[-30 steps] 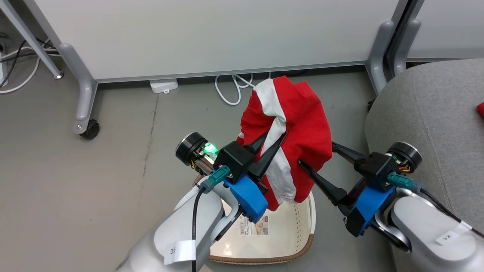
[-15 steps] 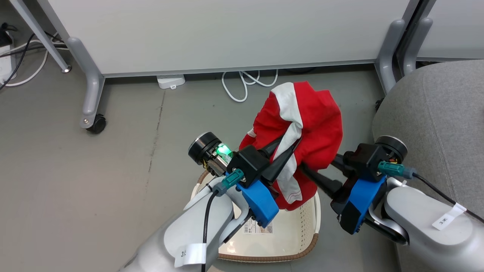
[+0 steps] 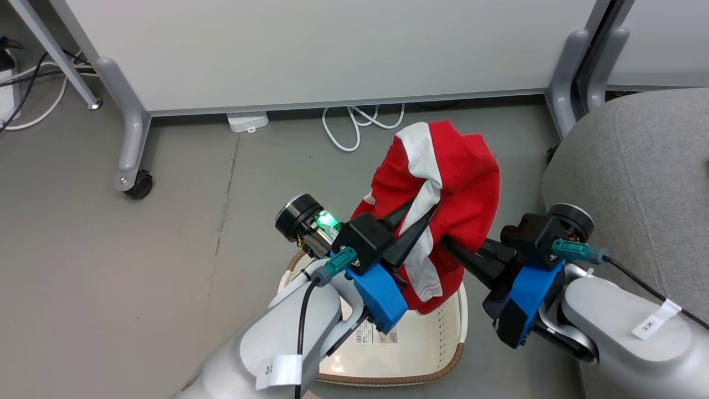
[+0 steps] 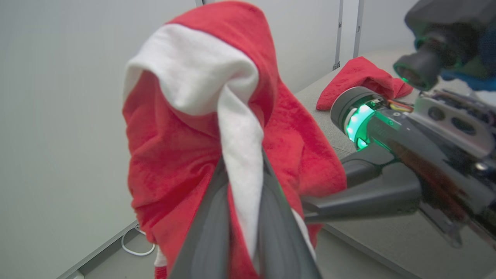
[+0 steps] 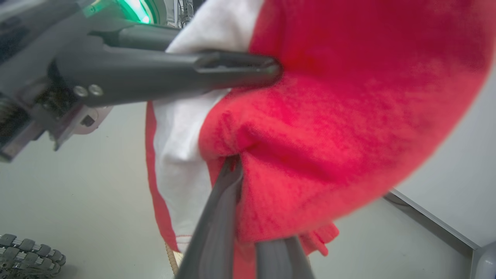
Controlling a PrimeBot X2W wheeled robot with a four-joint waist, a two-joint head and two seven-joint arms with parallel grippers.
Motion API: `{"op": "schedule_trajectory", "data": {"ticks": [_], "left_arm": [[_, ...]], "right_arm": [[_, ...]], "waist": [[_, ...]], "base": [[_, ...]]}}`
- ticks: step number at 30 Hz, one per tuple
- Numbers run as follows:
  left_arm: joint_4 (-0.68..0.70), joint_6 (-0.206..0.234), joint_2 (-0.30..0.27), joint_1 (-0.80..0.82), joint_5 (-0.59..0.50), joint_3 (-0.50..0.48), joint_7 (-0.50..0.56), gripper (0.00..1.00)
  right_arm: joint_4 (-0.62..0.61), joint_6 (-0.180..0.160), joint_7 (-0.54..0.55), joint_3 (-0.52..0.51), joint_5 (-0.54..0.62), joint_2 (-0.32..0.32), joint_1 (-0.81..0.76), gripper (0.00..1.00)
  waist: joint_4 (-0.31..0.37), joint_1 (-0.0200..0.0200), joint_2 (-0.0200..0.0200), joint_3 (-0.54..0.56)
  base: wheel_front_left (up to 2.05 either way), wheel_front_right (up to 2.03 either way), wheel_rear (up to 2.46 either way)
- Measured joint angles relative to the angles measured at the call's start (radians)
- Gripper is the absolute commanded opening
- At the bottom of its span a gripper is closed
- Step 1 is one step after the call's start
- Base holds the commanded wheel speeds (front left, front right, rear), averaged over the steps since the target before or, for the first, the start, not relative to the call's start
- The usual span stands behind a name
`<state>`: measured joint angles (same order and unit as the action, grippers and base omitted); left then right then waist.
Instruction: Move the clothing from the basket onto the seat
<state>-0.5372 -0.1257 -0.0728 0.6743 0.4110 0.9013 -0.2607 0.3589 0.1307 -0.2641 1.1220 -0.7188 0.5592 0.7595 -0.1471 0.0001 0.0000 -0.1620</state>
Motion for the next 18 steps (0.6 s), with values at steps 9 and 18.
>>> {"op": "schedule_trajectory", "data": {"ticks": [9,18], "left_arm": [[0.001,0.0,-0.002,0.003,0.001,0.001,-0.001,0.0],[0.002,0.0,-0.007,0.003,0.0,0.001,-0.001,0.0]], "right_arm": [[-0.014,0.0,0.0,0.001,-0.006,0.0,0.001,0.0],[-0.02,0.0,0.0,-0.005,-0.006,0.002,0.0,0.0]], "waist": [[0.001,0.0,0.0,-0.002],[0.004,0.0,0.0,-0.006]], "base": [[0.0,0.0,0.0],[0.0,0.0,0.0]]}}
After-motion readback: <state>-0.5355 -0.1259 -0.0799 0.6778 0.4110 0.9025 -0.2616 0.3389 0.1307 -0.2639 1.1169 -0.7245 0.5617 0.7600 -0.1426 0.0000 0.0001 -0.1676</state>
